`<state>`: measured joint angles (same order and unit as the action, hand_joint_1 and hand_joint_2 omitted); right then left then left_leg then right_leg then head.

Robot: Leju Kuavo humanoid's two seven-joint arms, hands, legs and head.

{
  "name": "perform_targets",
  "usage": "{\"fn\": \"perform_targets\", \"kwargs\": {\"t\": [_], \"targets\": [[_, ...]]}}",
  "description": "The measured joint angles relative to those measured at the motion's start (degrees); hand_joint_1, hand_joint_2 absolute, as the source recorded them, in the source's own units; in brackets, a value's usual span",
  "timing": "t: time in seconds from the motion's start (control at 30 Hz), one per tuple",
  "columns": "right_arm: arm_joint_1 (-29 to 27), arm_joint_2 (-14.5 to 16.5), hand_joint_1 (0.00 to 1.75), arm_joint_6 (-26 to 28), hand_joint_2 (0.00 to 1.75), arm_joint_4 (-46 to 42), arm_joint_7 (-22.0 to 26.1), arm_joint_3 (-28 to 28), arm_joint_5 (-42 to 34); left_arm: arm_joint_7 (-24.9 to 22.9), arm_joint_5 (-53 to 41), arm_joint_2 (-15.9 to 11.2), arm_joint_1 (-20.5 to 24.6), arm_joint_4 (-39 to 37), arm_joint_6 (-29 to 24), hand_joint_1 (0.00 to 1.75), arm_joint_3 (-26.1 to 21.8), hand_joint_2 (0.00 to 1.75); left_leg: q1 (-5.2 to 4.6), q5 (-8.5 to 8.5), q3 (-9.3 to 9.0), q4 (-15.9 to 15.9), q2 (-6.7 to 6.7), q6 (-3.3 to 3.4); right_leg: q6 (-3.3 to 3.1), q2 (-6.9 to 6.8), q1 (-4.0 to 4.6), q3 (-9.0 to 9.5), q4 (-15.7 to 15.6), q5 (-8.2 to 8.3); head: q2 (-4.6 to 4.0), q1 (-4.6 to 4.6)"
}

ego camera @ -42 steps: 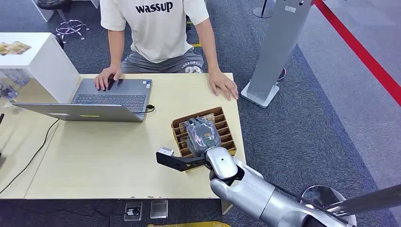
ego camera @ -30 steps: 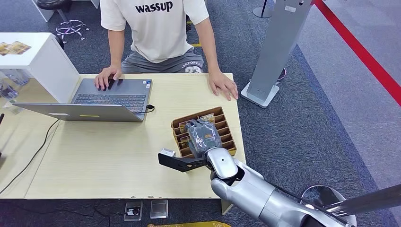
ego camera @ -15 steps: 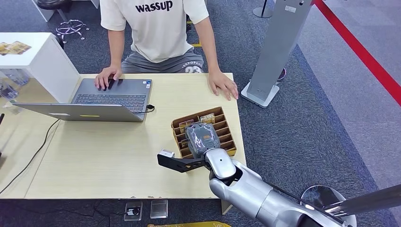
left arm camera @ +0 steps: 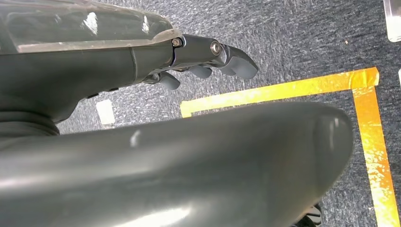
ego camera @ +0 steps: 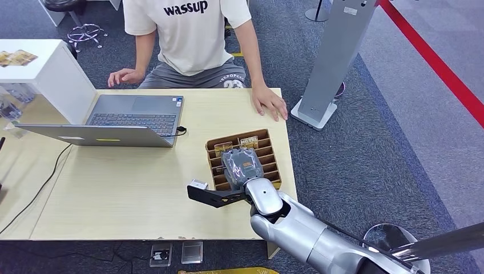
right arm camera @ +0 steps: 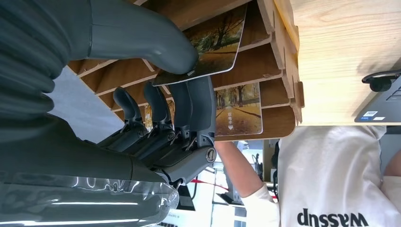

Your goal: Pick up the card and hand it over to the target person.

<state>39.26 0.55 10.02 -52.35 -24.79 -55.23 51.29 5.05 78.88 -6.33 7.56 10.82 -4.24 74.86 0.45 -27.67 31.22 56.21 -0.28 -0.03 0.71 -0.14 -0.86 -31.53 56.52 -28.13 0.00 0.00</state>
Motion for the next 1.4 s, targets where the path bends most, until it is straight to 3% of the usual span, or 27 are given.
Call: {"fn": "perform_targets", "kwargs": {"t": [0.07,0.33,0.5,0.73,1.1,1.23,1.4], "targets": [[-0.07,-0.08,1.51,-0.02,1.75,-0.01,-0.01,0.02,-0.04,0.15,-0.36,-0.05,0.09,-0.02,0.11,0.0,0.36,1.75,0.01,0.0,0.0,0.0,-0.01,0.0,-0.01,-0.01,0.01,0.01,0.0,0.0,0.0,0.0],[0.23,-0.6,1.5,-0.02,1.75,-1.23,-0.11,0.53,-0.64,0.2,0.33,-0.01,-0.14,-0.12,0.01,0.0,-0.28,1.75,0.01,0.0,-0.01,0.01,0.0,-0.01,-0.01,-0.01,0.01,0.01,0.0,0.0,0.0,0.0],[1.07,-2.77,1.5,-0.25,1.75,-6.1,-1.47,1.98,-1.26,-0.01,0.61,0.08,-0.31,-0.1,-0.28,0.0,-0.38,1.75,0.0,-0.01,0.05,0.05,-0.02,0.01,0.0,-0.02,0.0,-0.04,0.04,-0.01,0.0,0.0],[3.18,-9.27,1.5,-2.99,1.75,-21.46,-6.58,5.85,-2.58,-0.26,1.55,0.02,-0.37,-0.06,-0.53,0.0,-0.77,1.75,-0.01,-0.01,0.21,0.17,-0.11,0.02,0.02,-0.12,-0.01,-0.17,0.14,-0.04,0.0,0.0],[2.91,-14.83,1.5,-3.63,1.75,-39.37,-9.82,9.95,-2.93,-0.37,2.4,0.1,-0.44,0.05,-0.56,0.0,-1.43,1.75,-0.01,-0.03,0.18,0.18,-0.17,0.02,0.01,-0.18,-0.01,-0.13,0.12,-0.06,0.0,0.0],[2.19,-15.27,1.5,-2.71,1.75,-42.74,-9.32,10.15,-2.5,-0.37,2.44,0.19,-0.46,-0.01,-0.5,0.0,-1.53,1.75,0.0,-0.04,0.15,0.18,-0.21,0.01,-0.02,-0.22,0.01,-0.08,0.11,-0.08,0.0,0.0],[1.77,-14.41,1.5,-0.4,1.75,-40.97,-6.66,9.79,-2.29,-0.23,2.15,0.2,-0.42,-0.01,-0.36,0.0,-1.18,1.75,0.0,-0.01,0.09,0.11,-0.15,0.0,-0.02,-0.15,0.01,-0.06,0.05,-0.04,0.0,0.0]]}}
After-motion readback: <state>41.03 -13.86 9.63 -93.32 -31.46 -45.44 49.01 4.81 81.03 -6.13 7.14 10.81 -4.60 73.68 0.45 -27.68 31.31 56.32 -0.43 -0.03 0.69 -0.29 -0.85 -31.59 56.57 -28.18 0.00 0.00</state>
